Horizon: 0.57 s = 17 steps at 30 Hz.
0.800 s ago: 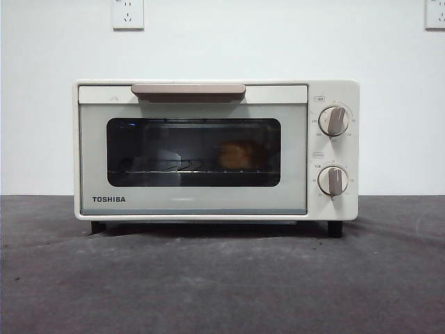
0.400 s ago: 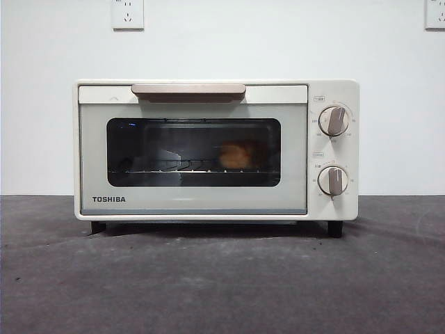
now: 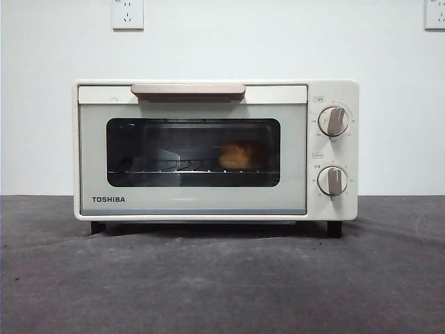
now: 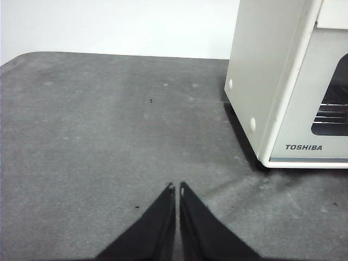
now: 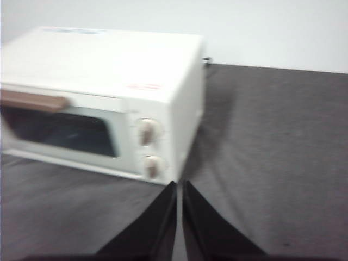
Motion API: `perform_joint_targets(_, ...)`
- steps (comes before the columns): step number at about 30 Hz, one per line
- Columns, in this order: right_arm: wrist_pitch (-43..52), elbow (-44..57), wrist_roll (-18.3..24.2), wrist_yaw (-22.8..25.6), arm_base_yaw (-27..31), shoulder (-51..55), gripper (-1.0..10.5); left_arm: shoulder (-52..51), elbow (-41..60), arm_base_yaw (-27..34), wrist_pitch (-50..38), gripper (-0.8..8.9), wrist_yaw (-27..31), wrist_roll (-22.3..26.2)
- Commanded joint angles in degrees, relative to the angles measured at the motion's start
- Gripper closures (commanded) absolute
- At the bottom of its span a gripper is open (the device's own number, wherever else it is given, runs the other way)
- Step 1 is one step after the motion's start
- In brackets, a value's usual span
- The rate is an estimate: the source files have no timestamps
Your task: The left arm flap open the oven, the right arm pick bread and place it into oven, the left arm flap close the oven
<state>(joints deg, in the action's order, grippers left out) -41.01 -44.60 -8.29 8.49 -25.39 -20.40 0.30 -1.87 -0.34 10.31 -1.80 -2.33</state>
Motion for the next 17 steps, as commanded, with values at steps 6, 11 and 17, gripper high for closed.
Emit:
perform_joint_targets(6, 29.7, 27.8, 8.0, -9.7, 16.2, 11.2, 9.3, -0.1, 1.2, 0.0, 0.4, 7.89, 0.1, 0.3)
perform_joint_targets(11, 36.8, 38.2, 8.0, -11.5, 21.5, 16.3, 9.3, -0.1, 1.2, 0.0, 0.4, 7.89, 0.1, 0.3)
perform_joint_targets(17, 36.2, 42.9, 8.6, -11.9, 24.1, 19.5, 9.3, -0.1, 1.2, 0.0, 0.4, 7.89, 0.1, 0.3)
